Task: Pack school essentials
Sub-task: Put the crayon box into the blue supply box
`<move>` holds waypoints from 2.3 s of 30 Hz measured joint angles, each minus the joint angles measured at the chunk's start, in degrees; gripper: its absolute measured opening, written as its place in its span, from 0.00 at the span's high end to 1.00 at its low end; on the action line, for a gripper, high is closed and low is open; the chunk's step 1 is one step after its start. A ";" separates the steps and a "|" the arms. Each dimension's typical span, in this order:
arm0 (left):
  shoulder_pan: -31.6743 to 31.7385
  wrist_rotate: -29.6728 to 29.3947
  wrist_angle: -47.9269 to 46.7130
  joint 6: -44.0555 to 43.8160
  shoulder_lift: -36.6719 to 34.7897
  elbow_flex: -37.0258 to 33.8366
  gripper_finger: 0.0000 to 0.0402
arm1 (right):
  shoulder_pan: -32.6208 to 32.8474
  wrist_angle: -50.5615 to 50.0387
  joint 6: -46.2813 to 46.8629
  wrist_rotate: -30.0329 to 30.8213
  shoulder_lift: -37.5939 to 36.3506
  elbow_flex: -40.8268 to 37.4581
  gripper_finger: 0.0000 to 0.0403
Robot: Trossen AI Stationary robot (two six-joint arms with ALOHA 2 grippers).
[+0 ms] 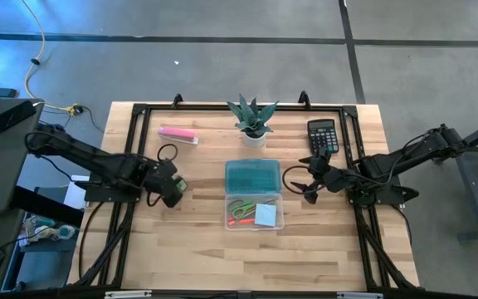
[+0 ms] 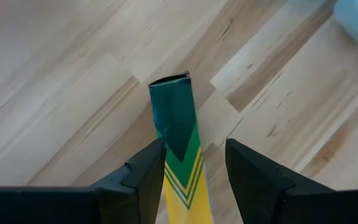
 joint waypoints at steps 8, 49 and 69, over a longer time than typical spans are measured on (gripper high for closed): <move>0.00 0.22 0.39 -0.72 6.41 0.00 0.61 | 0.01 0.02 -0.05 0.00 0.00 0.00 0.01; -0.94 -17.09 10.07 28.41 12.78 8.77 0.86 | 0.01 8.56 19.13 -7.32 1.20 0.02 0.01; -3.06 -34.16 28.62 51.17 12.80 8.79 0.86 | -2.98 42.54 29.70 -10.24 8.36 0.07 0.01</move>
